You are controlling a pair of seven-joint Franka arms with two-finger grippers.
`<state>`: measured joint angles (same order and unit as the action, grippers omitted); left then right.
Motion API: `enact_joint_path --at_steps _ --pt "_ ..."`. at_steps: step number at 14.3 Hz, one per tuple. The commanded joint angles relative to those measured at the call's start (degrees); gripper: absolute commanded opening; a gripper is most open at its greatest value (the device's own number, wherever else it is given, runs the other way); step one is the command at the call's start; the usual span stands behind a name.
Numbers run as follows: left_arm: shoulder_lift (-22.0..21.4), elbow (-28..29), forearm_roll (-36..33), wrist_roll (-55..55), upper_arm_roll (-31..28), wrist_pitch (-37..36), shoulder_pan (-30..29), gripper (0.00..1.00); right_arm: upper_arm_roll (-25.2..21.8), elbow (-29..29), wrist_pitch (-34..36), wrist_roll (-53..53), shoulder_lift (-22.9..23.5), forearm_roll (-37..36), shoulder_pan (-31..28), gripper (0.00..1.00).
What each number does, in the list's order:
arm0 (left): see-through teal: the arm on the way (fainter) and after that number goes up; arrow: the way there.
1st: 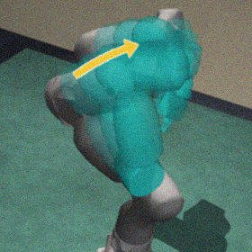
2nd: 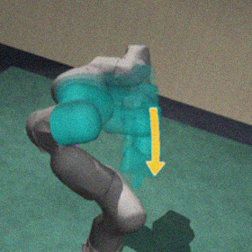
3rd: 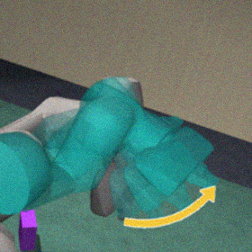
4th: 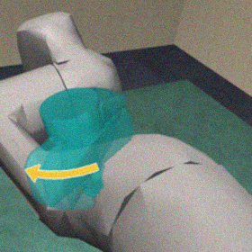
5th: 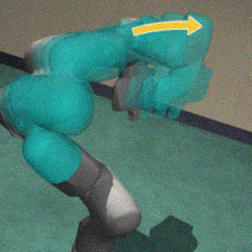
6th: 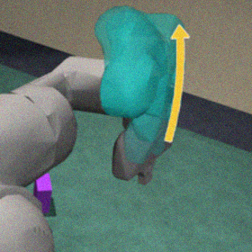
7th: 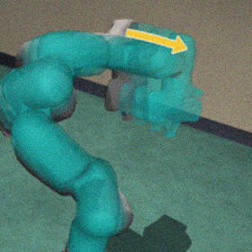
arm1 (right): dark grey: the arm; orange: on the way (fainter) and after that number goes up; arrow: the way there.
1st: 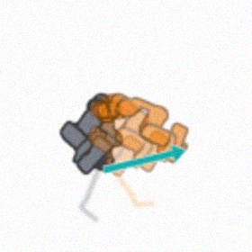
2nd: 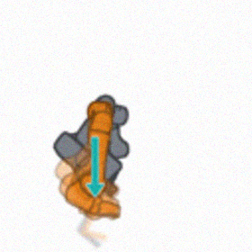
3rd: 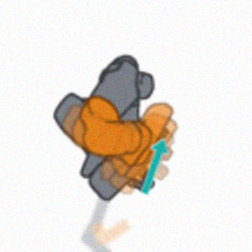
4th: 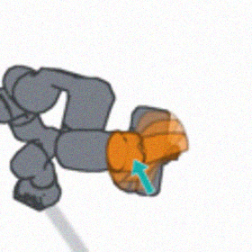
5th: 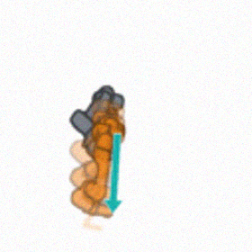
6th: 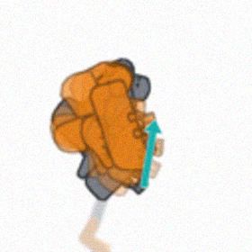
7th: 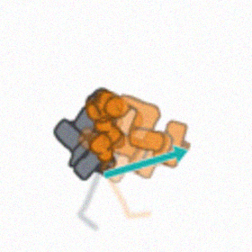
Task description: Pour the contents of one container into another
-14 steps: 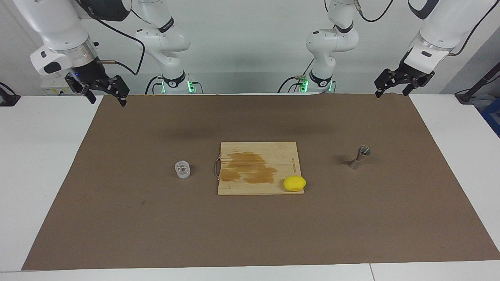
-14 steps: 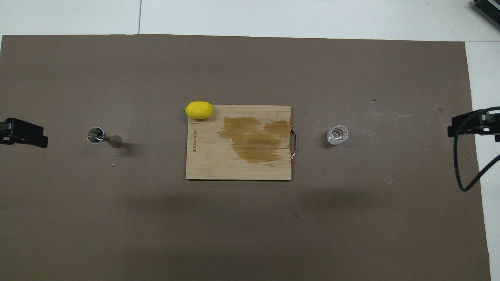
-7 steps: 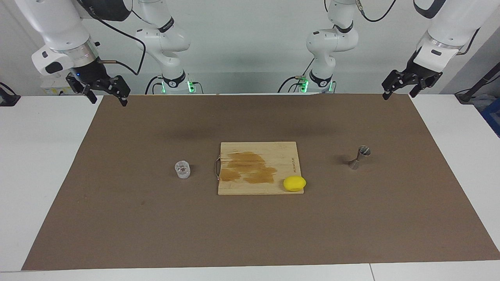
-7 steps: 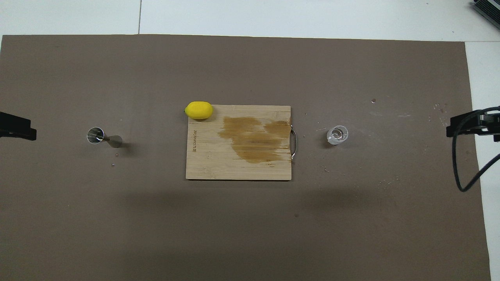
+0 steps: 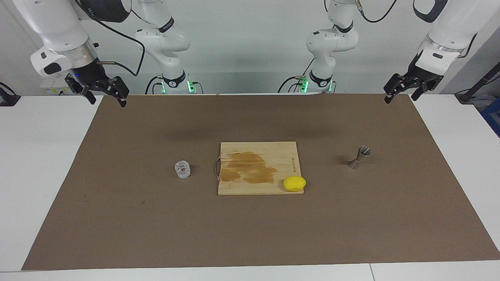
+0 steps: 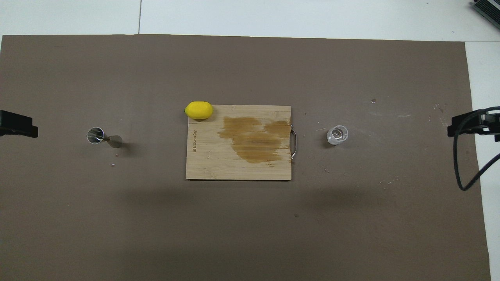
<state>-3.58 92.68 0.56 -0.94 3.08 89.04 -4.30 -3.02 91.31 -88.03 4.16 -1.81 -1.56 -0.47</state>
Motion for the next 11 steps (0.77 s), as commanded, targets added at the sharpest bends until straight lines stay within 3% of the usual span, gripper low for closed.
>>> enact_joint_path --at_steps 1,11 --pt "-1.87 2.15 -1.09 0.06 0.43 1.40 0.08 1.00 0.38 2.02 -1.44 0.23 -1.62 -0.64 -0.23 1.00" --pt "-1.52 1.10 -0.21 0.07 0.17 1.93 -0.79 1.00 0.47 2.55 -1.71 3.31 -1.97 -0.64 0.12 1.00"
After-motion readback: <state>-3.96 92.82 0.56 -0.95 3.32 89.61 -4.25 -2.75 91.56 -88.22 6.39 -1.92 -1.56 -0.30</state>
